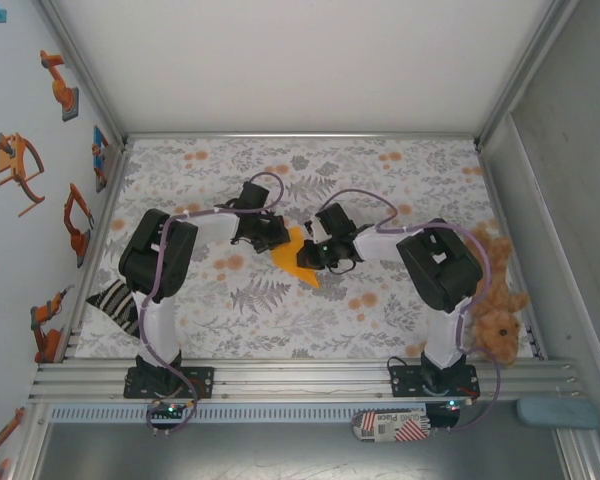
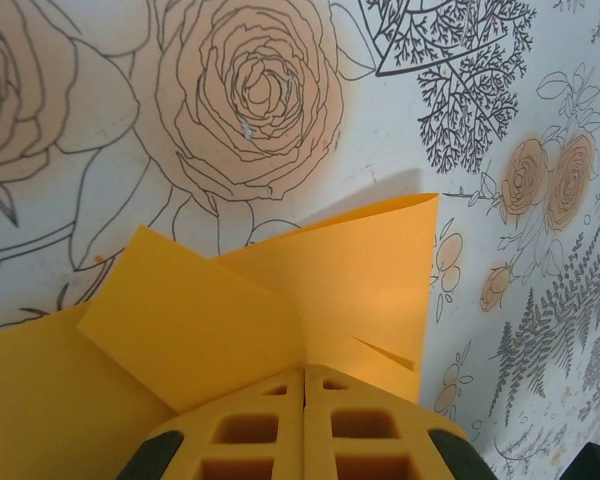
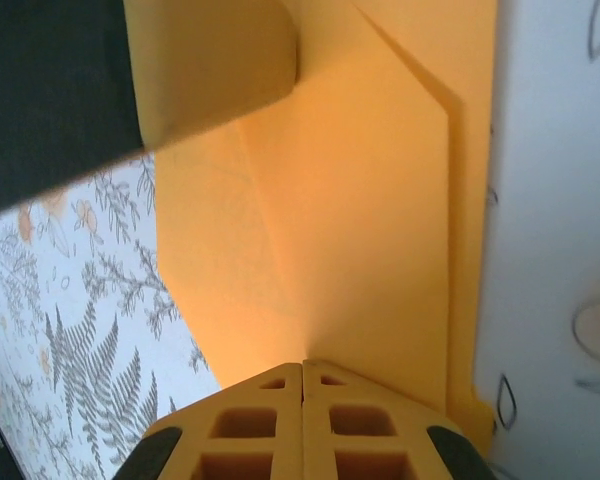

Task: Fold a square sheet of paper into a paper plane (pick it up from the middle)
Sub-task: Fourth fold the wing at the center of the table, then pick up the paper from the center of the table.

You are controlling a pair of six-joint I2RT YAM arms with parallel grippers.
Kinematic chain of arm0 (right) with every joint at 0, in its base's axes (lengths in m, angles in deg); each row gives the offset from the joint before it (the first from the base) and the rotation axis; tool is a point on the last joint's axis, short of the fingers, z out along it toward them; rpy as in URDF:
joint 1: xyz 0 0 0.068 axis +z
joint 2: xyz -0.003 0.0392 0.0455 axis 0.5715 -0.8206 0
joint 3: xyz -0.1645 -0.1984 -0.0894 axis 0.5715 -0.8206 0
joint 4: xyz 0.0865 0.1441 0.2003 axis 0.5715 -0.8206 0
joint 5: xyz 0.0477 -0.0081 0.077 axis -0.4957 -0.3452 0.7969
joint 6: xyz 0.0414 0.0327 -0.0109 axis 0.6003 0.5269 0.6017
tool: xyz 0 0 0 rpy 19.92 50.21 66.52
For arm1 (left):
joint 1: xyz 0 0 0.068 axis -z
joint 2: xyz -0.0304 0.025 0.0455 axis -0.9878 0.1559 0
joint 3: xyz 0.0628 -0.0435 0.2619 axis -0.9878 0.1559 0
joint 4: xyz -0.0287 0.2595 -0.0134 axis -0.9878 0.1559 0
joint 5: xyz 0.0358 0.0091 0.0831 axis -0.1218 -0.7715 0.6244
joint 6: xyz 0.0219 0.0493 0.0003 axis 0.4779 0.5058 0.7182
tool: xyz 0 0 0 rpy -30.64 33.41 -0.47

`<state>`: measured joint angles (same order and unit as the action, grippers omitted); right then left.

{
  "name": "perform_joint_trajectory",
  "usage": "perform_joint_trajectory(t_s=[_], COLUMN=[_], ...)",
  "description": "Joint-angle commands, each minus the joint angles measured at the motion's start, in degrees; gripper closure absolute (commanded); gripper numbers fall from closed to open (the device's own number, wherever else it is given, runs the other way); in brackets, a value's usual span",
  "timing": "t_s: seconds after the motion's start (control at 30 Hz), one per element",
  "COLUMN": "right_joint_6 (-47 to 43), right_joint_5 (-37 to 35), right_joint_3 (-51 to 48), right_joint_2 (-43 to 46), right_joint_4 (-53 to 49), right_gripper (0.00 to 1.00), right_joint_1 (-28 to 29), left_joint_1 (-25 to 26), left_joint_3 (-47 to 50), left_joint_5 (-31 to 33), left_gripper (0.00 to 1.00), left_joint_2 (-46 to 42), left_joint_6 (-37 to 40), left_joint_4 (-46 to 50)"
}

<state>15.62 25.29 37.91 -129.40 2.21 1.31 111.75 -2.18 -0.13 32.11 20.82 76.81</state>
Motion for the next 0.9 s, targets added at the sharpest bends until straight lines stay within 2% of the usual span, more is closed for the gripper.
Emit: perform_joint_trajectory(t_s=[0.0,0.27,0.37,0.47,0.63,0.73,0.87], right_joint_6=[-0.49,-0.41,-0.79,1.49,5.71,8.11,6.97], right_joint_5=[0.96,1.38,-0.98,-1.90,-4.29,-4.14,-3.70], right_joint_3=[-7.83,-20.52,-20.70,-18.90,-13.72,-10.39,-4.29], right_joint_2=[3.33,15.12,19.69,22.37,19.86,15.75,9.85], right_joint_4=[-1.49,0.35,-1.06,1.80,7.73,10.79,9.24], right_gripper=[1.00,1.00,1.00,1.00,0.92,0.85,0.72], right_joint_1=[-0.17,-0.30,-0.43,-0.91,-1.66,-2.65,-3.38], left_joint_1=[-0.14,-0.27,-0.18,-0.24,-0.76,-2.22,-5.06], left_joint_3=[1.30,-0.33,-1.59,-3.46,-2.91,1.71,9.07], left_joint_5=[7.07,6.86,4.83,1.06,-1.31,-0.31,1.29], left_gripper=[0.95,0.95,0.93,0.88,0.74,0.62,0.54], left_joint_2=[4.99,4.69,3.42,0.43,-8.03,-13.25,-19.26], left_joint_6=[0.24,1.45,1.92,1.15,-2.86,-5.84,-7.47], left_joint_4=[8.03,9.23,8.83,6.02,-1.17,-5.51,-8.16])
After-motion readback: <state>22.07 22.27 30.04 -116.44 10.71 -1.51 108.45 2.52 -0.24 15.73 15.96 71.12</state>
